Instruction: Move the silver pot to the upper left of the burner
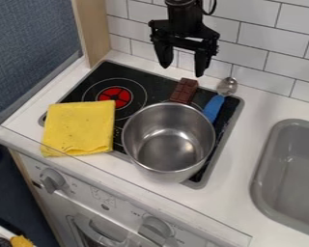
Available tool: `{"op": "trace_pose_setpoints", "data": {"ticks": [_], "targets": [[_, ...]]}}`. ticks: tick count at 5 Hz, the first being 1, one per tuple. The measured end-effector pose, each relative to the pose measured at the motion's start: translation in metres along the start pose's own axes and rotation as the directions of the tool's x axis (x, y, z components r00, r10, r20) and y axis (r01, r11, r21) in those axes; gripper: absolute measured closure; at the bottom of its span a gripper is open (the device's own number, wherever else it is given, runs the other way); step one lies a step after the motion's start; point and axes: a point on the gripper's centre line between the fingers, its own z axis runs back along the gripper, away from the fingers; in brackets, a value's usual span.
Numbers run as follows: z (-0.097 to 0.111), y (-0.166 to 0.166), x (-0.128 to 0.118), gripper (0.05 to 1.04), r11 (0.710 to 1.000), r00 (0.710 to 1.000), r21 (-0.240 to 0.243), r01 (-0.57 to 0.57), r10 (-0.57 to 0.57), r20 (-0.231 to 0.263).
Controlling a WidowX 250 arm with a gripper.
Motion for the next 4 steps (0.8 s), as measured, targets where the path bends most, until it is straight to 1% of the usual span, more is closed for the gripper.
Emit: {"op": "trace_pose_setpoints", "data": {"ticks": [1, 2, 3, 4], "targets": [[-0.013, 0.0, -0.006, 0.083, 1.0, 0.999, -0.002, -0.005, 0.005, -0.038], [-0.017, -0.011, -0.012, 0.083, 1.0, 0.998, -0.011, 0.006, -0.007, -0.068], [0.0, -0.019, -0.012, 0.083, 1.0, 0.999, -0.031, -0.002, 0.001, -0.04], [0.033, -0.039, -0.025, 0.082, 0.998, 0.999, -0.048, 0.04, -0.04, 0.011]]}}
